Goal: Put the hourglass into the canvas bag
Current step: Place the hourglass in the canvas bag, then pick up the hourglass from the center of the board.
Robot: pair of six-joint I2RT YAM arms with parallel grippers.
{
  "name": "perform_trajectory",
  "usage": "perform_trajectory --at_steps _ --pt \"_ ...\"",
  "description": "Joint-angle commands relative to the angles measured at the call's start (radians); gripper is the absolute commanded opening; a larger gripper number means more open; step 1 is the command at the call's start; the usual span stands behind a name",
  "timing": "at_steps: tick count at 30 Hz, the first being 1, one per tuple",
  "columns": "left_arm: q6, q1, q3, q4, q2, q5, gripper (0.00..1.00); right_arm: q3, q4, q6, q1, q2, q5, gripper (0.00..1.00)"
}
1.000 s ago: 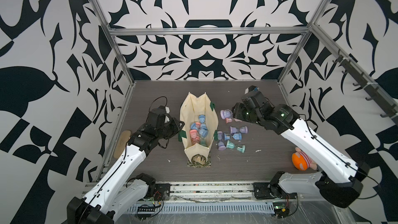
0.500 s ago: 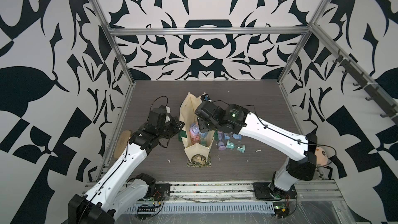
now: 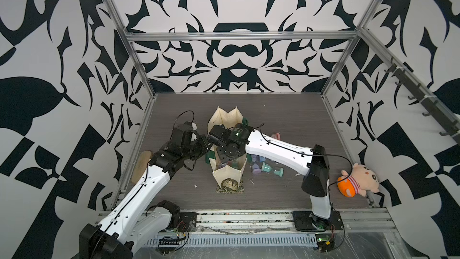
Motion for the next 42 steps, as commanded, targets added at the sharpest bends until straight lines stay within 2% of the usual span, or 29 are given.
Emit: perform_trajectory --at_steps 1,3,5,17,26,34,42 --pt "0.01 -0.002 0.028 0.002 0.009 0.011 0.0 0.063 -0.007 -0.017 0.031 -0.016 -0.034 0.41" --pt "0.01 -0.002 0.027 0.004 0.011 0.012 0.0 0.072 -0.005 -0.017 0.035 -0.024 -0.02 0.53" --pt "0.01 -0.001 0.024 0.004 0.011 0.012 0.0 0.075 0.003 -0.016 0.035 -0.04 -0.008 0.58" --pt "0.013 -0.002 0.021 0.007 0.014 0.013 0.0 0.007 0.09 0.005 0.034 -0.233 0.137 0.67" --pt "0.01 -0.002 0.015 0.007 0.007 0.01 0.0 -0.239 0.177 0.089 0.007 -0.5 0.329 0.67" --pt "0.011 -0.002 0.013 0.01 0.008 0.008 0.0 -0.499 0.199 0.173 -0.245 -0.67 0.193 0.65" --pt "0.011 -0.002 0.007 0.011 0.008 0.008 0.0 -0.72 0.262 0.195 -0.398 -0.681 0.062 0.65"
